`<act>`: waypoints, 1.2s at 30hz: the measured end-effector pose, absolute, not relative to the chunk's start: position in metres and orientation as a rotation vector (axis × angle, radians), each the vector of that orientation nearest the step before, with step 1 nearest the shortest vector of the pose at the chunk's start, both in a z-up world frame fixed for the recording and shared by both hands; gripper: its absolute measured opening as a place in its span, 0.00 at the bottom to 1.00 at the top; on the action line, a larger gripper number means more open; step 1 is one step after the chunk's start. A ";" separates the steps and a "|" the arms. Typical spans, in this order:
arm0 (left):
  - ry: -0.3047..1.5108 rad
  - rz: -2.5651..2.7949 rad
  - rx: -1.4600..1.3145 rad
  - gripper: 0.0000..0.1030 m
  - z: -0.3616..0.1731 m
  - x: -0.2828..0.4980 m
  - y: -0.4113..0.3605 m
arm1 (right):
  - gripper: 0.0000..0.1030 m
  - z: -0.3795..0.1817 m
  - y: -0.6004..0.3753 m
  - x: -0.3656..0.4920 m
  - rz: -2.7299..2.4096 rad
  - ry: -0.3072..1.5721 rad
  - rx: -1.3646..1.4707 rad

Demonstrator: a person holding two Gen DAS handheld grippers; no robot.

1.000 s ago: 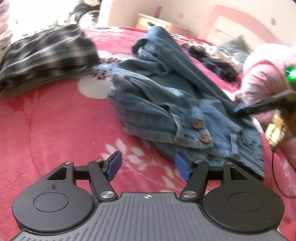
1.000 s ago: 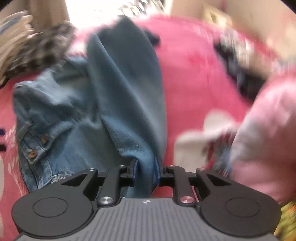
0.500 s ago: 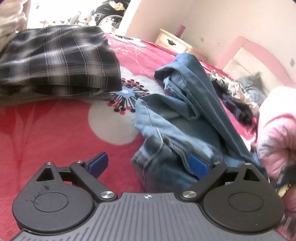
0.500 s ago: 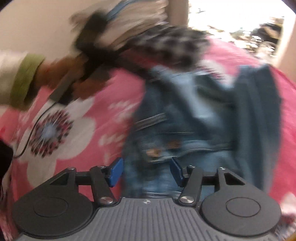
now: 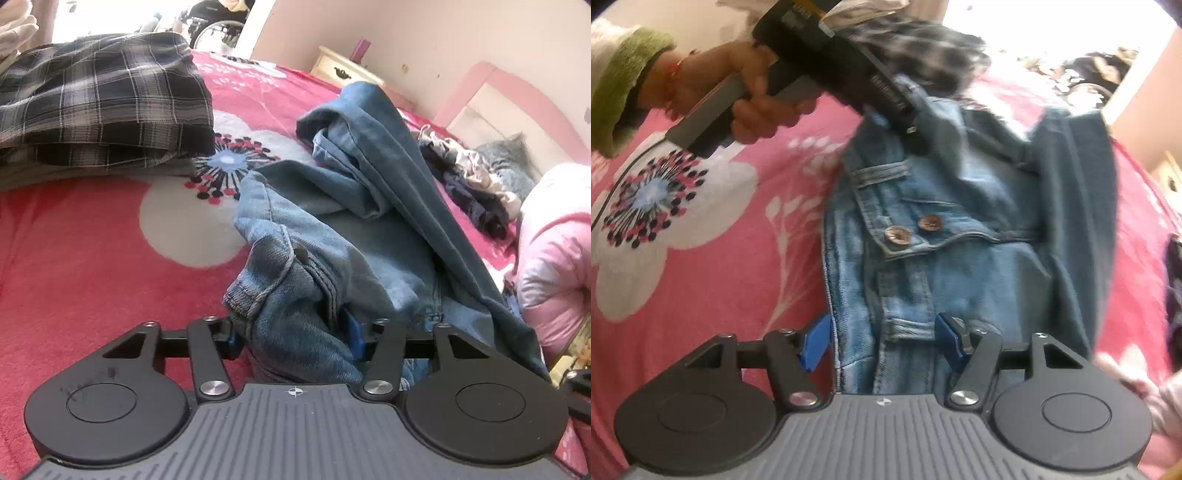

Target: Fold clothes

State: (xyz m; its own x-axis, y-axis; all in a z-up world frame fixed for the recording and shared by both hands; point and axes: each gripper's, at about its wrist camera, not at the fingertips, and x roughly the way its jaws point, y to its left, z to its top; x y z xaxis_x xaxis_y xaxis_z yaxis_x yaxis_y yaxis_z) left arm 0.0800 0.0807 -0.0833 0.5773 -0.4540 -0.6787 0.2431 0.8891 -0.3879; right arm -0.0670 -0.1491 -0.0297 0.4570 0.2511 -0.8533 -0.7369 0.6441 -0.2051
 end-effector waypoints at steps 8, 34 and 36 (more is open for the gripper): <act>0.882 -0.385 -0.295 0.34 -0.071 0.084 0.072 | 0.81 -0.060 -0.166 -0.079 0.616 1.038 -0.706; 0.783 -0.249 -0.144 0.23 0.012 0.040 0.120 | 0.16 0.033 -0.078 -0.086 1.247 0.998 -0.510; 0.781 -0.228 -0.129 0.23 0.020 0.032 0.134 | 0.16 0.036 -0.044 -0.088 1.378 1.017 -0.531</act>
